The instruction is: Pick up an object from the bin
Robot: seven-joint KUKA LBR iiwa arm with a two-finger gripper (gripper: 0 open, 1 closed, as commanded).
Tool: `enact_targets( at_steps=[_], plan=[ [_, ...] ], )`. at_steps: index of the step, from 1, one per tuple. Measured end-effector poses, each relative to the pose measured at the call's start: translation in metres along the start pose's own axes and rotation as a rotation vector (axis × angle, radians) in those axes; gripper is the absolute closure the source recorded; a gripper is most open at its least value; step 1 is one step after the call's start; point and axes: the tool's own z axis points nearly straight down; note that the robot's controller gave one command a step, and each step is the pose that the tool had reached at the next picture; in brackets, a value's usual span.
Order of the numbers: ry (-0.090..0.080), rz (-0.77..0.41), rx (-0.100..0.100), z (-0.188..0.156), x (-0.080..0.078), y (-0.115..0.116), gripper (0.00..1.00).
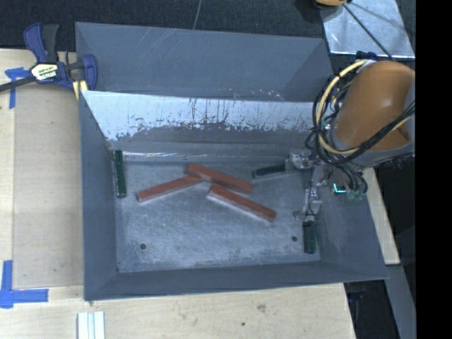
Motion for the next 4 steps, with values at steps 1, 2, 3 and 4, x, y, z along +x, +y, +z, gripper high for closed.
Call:
enact_targets(
  at_steps=[1, 2, 3, 4],
  plan=[
    [-0.008, -0.002, 0.001, -0.004, -0.002, 0.000, 0.00],
    [-0.013, -0.068, 0.003, 0.031, -0.005, 0.028, 0.00],
    [-0.014, -0.244, 0.001, 0.086, -0.035, 0.056, 1.00],
    [-0.014, -0.244, 0.001, 0.086, -0.035, 0.056, 1.00]
  ],
)
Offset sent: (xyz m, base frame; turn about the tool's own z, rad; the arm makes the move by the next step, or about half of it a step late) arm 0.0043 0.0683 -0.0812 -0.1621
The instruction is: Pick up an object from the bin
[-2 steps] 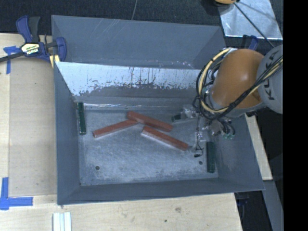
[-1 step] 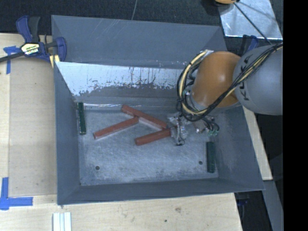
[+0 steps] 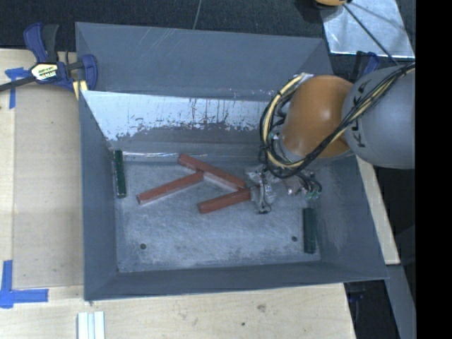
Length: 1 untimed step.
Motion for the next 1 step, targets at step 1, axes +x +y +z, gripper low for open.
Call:
enact_targets(
  at_steps=[1],
  plan=[
    [0.012, -0.065, -0.003, -0.0363, 0.0052, 0.0070, 1.00]
  ],
)
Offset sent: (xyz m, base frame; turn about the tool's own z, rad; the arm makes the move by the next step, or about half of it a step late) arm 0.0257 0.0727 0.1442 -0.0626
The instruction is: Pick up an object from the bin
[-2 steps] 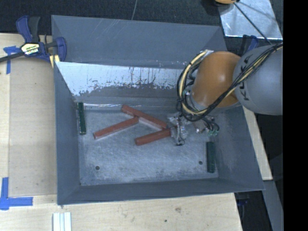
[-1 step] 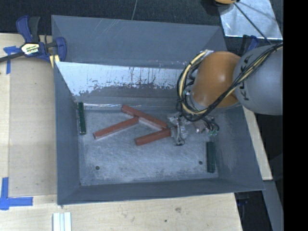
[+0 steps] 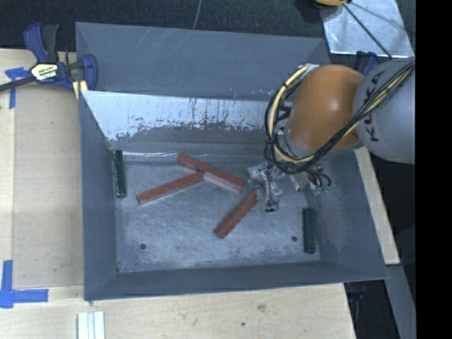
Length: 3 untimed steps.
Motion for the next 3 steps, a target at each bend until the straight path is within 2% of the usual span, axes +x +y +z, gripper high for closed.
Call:
enact_targets(
  at_steps=[1, 2, 3],
  plan=[
    [-0.003, -0.009, 0.002, -0.062, -0.026, 0.026, 1.00],
    [-0.002, 0.121, -0.002, 0.041, 0.001, 0.006, 0.00],
    [-0.009, 0.118, 0.002, 0.037, -0.001, 0.006, 0.00]
  ],
)
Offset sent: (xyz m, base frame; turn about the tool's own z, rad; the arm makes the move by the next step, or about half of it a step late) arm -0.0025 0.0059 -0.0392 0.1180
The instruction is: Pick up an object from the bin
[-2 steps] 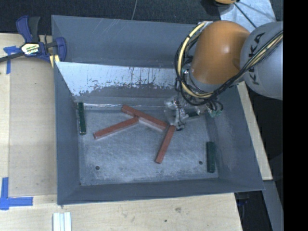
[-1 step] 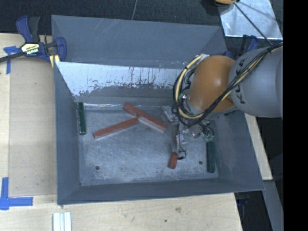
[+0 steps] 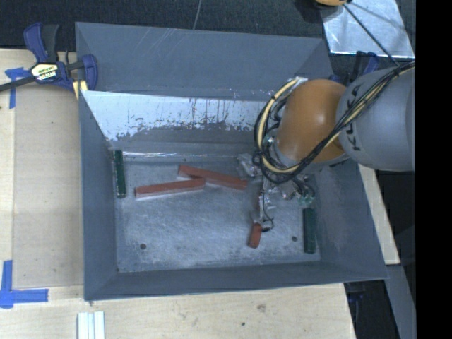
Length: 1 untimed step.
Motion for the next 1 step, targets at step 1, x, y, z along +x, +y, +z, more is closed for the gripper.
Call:
enact_targets(
  at_steps=[1],
  plan=[
    [-0.011, -0.620, 0.004, -0.0046, 0.0185, -0.0735, 1.00]
  ],
)
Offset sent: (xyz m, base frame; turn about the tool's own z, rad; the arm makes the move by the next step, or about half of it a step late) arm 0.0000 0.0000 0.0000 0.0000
